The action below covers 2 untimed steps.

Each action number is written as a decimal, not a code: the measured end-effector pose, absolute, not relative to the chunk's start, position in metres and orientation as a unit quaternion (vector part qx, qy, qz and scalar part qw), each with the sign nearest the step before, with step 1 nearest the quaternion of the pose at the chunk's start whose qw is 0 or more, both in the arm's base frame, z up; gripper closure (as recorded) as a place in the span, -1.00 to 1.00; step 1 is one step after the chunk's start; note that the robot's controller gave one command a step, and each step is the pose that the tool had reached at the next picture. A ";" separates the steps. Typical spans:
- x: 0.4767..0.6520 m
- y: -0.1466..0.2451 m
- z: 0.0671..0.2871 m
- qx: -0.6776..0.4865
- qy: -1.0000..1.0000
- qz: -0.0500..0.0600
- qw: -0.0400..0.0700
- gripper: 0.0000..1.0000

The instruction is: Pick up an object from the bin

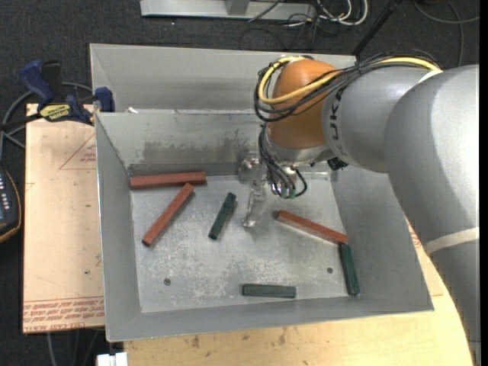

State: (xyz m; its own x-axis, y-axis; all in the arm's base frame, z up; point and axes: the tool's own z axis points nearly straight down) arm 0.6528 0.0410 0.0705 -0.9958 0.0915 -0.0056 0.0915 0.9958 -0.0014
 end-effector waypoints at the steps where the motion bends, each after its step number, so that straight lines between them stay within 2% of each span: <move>1: 0.629 0.142 0.070 -0.053 0.999 0.002 0.001 -1.00; 2: 0.647 0.203 0.076 -0.036 0.999 0.003 0.003 -1.00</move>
Offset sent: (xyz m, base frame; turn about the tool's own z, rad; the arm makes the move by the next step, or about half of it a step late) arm -0.0238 0.0969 -0.0005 -0.1942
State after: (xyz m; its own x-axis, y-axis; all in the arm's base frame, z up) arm 0.6469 0.2031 0.0758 -0.9975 -0.0710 -0.0060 -0.0710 0.9975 0.0049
